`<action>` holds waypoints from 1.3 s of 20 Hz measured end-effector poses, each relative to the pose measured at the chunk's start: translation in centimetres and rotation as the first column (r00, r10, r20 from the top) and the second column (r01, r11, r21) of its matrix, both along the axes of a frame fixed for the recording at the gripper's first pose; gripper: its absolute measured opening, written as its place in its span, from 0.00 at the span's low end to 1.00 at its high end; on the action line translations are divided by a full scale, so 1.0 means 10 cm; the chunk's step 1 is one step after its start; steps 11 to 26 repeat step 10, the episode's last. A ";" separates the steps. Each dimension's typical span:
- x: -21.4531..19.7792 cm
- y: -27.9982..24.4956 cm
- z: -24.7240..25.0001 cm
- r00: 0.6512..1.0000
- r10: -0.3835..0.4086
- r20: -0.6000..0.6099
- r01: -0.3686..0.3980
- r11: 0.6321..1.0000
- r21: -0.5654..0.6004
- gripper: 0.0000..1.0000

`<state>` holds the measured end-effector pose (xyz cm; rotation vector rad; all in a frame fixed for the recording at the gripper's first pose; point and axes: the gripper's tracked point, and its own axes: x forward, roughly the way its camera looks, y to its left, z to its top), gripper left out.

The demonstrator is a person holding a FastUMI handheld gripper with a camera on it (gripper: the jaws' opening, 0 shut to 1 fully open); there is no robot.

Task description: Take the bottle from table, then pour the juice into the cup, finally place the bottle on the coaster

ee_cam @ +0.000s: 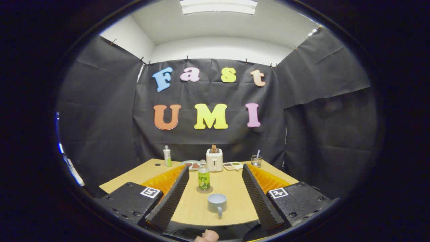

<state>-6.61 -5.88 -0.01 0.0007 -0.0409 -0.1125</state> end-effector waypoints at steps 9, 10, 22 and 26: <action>0.02 -0.01 -0.05 1.000 0.003 -0.008 -0.003 1.000 0.010 1.00; 0.01 0.00 -0.05 1.000 0.005 -0.006 -0.005 1.000 0.013 1.00; 0.01 0.00 -0.05 1.000 0.005 -0.006 -0.005 1.000 0.013 1.00; 0.01 0.00 -0.05 1.000 0.005 -0.006 -0.005 1.000 0.013 1.00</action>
